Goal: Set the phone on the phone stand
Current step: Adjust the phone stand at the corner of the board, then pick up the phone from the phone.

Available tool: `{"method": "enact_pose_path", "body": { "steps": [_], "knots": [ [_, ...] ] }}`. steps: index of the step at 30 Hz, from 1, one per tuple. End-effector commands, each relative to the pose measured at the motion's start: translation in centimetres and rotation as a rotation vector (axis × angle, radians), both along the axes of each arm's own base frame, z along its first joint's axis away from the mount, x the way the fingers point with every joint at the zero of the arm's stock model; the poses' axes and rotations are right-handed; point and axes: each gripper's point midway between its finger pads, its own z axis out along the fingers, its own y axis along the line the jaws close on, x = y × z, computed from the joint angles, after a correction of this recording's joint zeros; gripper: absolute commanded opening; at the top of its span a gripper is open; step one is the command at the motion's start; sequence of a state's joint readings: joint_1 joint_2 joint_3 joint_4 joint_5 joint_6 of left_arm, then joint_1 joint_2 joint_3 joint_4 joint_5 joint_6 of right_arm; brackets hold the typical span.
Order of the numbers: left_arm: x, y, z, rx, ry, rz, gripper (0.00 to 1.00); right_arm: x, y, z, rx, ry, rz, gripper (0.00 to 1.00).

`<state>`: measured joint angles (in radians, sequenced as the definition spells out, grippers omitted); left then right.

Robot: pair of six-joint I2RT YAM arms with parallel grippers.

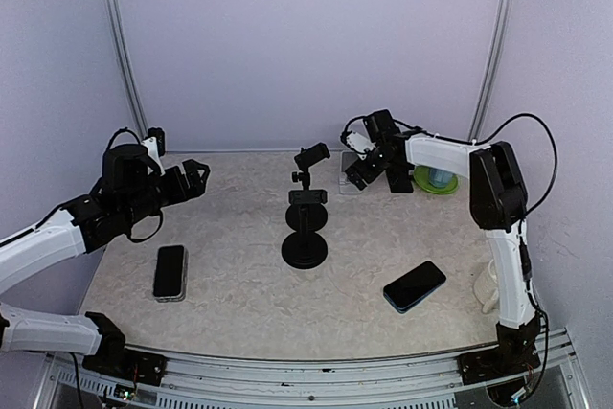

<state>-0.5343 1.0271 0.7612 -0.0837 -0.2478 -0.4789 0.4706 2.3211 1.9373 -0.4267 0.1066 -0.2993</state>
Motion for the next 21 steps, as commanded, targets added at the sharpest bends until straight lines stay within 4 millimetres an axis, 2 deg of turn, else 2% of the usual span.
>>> {"method": "enact_pose_path", "body": {
  "steps": [1,4,10,17,21],
  "knots": [
    [-0.6,0.1,0.8,-0.036,-0.012,0.01,0.99,-1.5,0.5,7.4,0.124,-0.078,0.01,1.0],
    [-1.0,0.0,0.3,-0.05,0.0,0.011,0.99,-3.0,0.5,10.6,0.181,-0.113,0.032,1.0],
    [-1.8,-0.9,-1.3,-0.047,0.035,0.013,0.99,-5.9,-0.5,14.0,0.263,-0.16,0.026,1.0],
    [-3.5,-3.1,-3.1,-0.033,0.078,-0.007,0.99,-9.6,-0.4,14.9,0.397,-0.104,0.029,1.0],
    [-5.0,-4.9,-3.3,-0.036,0.079,-0.056,0.99,-11.3,-0.9,14.1,0.442,-0.072,-0.003,1.0]
  ]
}}
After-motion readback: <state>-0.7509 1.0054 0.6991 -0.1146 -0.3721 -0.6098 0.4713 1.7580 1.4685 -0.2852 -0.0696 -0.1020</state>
